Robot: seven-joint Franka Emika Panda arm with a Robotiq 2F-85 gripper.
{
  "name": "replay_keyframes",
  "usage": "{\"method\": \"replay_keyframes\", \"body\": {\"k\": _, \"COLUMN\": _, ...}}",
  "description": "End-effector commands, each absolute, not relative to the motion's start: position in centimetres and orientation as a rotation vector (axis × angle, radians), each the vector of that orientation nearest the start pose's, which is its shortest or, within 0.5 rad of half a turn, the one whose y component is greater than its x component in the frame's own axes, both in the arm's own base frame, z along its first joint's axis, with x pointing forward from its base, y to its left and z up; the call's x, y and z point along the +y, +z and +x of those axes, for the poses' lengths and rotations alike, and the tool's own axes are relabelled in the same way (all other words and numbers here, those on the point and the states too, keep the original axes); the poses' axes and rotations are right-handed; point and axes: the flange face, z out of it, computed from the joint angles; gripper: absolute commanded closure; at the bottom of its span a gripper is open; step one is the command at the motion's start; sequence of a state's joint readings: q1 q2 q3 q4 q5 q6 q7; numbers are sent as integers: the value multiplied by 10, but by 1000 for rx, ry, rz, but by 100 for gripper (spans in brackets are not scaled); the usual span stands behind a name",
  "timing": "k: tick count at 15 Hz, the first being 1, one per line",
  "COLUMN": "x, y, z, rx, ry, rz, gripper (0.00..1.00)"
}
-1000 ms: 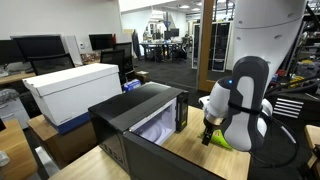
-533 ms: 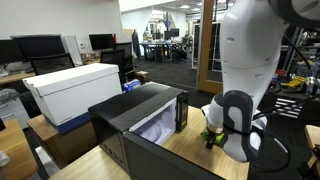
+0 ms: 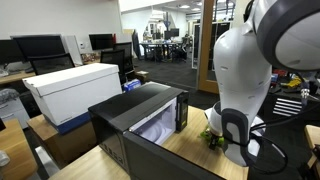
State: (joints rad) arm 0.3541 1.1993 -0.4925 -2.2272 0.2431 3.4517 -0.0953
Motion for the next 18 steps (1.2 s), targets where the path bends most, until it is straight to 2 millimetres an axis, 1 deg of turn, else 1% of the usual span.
{"method": "replay_keyframes", "body": {"k": 1, "x": -154, "y": -56, "z": 431, "rx": 8, "ry": 208, "rz": 2569, "gripper": 0}}
{"method": "replay_keyframes", "body": {"k": 2, "x": -154, "y": -55, "z": 430, "rx": -6, "ry": 212, "rz": 2562, "gripper": 25}}
{"method": "replay_keyframes", "body": {"k": 3, "x": -153, "y": -55, "z": 430, "rx": -19, "ry": 217, "rz": 2559, "gripper": 27}}
{"method": "replay_keyframes", "body": {"k": 4, "x": -150, "y": -54, "z": 432, "rx": -28, "ry": 235, "rz": 2540, "gripper": 36}}
{"method": "replay_keyframes", "body": {"k": 6, "x": -147, "y": -54, "z": 434, "rx": -40, "ry": 252, "rz": 2519, "gripper": 51}}
{"method": "replay_keyframes", "body": {"k": 8, "x": -144, "y": -54, "z": 432, "rx": -54, "ry": 259, "rz": 2507, "gripper": 68}}
{"method": "replay_keyframes", "body": {"k": 10, "x": -140, "y": -54, "z": 430, "rx": -65, "ry": 258, "rz": 2510, "gripper": 79}}
{"method": "replay_keyframes", "body": {"k": 11, "x": -139, "y": -54, "z": 428, "rx": -72, "ry": 255, "rz": 2515, "gripper": 83}}
{"method": "replay_keyframes", "body": {"k": 12, "x": -137, "y": -53, "z": 428, "rx": -75, "ry": 249, "rz": 2524, "gripper": 83}}
{"method": "replay_keyframes", "body": {"k": 13, "x": -136, "y": -51, "z": 429, "rx": -76, "ry": 247, "rz": 2530, "gripper": 86}}
{"method": "replay_keyframes", "body": {"k": 15, "x": -134, "y": -43, "z": 430, "rx": -66, "ry": 244, "rz": 2541, "gripper": 93}}
{"method": "replay_keyframes", "body": {"k": 16, "x": -134, "y": -40, "z": 430, "rx": -56, "ry": 255, "rz": 2532, "gripper": 91}}
{"method": "replay_keyframes", "body": {"k": 18, "x": -130, "y": -31, "z": 431, "rx": -7, "ry": 252, "rz": 2521, "gripper": 90}}
